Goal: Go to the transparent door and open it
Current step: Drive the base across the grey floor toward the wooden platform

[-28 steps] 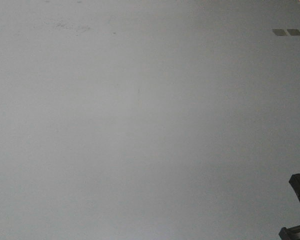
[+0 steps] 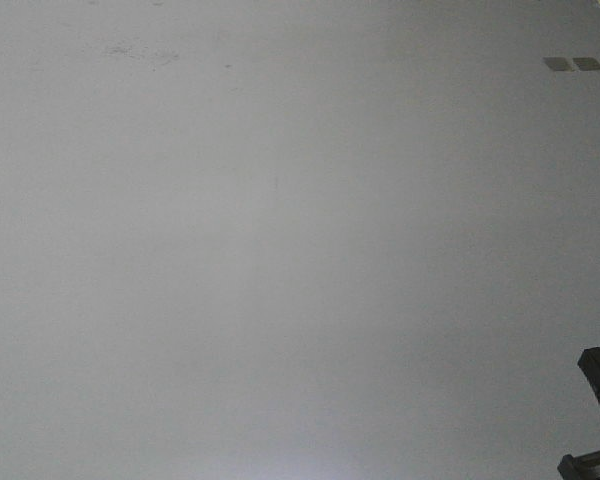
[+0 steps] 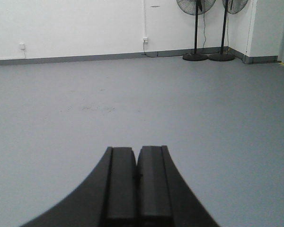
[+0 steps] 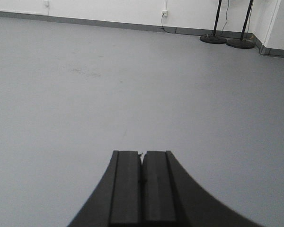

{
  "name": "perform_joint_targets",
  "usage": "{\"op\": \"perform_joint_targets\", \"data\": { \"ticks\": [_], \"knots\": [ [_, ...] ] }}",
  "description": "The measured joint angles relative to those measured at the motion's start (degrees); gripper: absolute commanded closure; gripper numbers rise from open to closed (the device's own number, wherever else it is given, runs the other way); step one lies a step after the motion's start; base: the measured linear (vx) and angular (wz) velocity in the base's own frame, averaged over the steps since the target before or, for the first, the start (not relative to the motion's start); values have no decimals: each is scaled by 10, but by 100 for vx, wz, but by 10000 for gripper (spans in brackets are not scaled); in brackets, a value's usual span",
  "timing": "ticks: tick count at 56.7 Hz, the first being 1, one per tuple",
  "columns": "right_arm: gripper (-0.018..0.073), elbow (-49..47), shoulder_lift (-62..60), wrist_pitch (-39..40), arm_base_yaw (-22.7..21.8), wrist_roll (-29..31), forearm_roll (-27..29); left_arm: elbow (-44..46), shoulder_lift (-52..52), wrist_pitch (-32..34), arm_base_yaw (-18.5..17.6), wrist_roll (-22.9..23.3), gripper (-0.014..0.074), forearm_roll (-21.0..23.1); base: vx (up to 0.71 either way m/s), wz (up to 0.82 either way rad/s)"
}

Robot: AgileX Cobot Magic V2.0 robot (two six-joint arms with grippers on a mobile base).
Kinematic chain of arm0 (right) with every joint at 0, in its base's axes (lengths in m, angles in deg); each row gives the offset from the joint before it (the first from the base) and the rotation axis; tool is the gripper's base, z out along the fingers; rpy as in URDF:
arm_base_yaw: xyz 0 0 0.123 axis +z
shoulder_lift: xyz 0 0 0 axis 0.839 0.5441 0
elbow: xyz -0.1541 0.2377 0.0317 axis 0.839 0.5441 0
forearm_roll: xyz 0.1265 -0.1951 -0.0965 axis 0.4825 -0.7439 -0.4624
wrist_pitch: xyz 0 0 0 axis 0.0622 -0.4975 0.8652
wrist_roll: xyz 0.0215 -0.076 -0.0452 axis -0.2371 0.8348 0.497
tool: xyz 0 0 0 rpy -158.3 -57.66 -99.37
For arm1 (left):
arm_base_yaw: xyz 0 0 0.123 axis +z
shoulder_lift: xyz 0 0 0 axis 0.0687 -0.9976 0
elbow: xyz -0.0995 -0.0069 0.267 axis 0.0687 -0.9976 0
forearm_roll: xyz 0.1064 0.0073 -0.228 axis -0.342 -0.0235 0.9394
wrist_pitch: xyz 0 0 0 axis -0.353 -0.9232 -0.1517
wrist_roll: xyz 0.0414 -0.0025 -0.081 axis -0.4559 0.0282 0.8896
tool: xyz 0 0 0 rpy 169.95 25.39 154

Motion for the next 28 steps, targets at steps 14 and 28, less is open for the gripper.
{"op": "perform_joint_targets", "data": {
  "ticks": [14, 28],
  "knots": [
    [561, 0, 0, 0, 0, 0, 0, 0, 0, 0, 0, 0, 603, 0, 1, -1],
    [561, 0, 0, 0, 0, 0, 0, 0, 0, 0, 0, 0, 603, 0, 7, 4]
  ]
}}
